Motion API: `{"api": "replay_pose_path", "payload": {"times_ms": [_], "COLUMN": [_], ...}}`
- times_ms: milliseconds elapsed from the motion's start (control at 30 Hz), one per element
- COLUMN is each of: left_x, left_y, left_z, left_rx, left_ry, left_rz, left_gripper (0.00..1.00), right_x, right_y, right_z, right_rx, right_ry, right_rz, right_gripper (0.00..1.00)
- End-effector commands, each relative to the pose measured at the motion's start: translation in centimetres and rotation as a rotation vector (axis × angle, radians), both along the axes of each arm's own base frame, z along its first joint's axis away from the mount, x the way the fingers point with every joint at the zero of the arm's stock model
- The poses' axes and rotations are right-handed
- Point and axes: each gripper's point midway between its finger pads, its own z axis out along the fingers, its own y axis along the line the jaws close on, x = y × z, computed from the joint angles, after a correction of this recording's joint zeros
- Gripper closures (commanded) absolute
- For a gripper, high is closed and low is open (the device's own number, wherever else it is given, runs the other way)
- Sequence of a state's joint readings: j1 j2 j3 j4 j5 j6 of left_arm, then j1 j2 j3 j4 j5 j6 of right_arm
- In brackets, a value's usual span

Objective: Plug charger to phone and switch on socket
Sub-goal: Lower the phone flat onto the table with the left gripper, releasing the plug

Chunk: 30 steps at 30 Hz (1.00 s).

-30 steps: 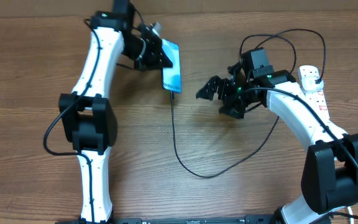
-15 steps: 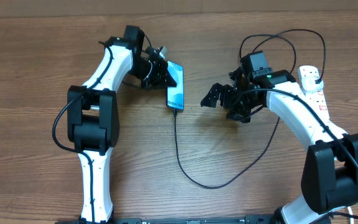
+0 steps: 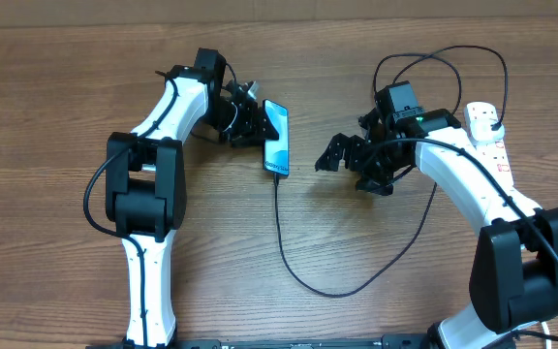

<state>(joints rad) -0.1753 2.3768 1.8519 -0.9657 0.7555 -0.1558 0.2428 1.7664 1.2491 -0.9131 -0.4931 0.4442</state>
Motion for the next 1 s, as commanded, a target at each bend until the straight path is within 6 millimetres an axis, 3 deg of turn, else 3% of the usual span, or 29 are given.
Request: {"api": "replay_pose_path", "payload": {"times_ms": [0, 200, 467, 667, 767, 900, 967], "left_x": [0.4, 0.4, 0.6, 0.6, 0.5, 0.4, 0.4], "left_y": [0.6, 2.1, 3.3, 3.6, 3.5, 3.0, 3.0], "left_z": [1.4, 0.2, -0.6, -0.8, -0.7, -0.4, -0.4], "left_rx": [0.032, 0.141, 0.23, 0.247, 0.24, 0.206, 0.206], "left_ry": [-0.043, -0.044, -0.054, -0.054, -0.051, -0.046, -0.046], "left_rz": [0.005, 0.014, 0.022, 0.023, 0.022, 0.019, 0.019], "left_gripper": [0.3, 0.02, 0.01, 0.27, 0.51, 0.58, 0.56], "right_x": [0.6, 0.2, -0.1, -0.1, -0.1, -0.1, -0.1], "right_y": [-0.5, -0.8, -0.9, -0.9, -0.9, -0.8, -0.8], "right_z": [0.6, 0.5, 0.5, 0.5, 0.5, 0.5, 0.5], "right_rx": [-0.025, -0.03, -0.034, -0.033, -0.033, -0.033, -0.033], "right_ry": [-0.035, -0.016, 0.0, -0.001, -0.003, -0.002, -0.002], "right_rz": [-0.008, -0.01, -0.011, -0.012, -0.012, -0.011, -0.011], "right_gripper": [0.0, 0.0, 0.0, 0.0, 0.0, 0.0, 0.0]}}
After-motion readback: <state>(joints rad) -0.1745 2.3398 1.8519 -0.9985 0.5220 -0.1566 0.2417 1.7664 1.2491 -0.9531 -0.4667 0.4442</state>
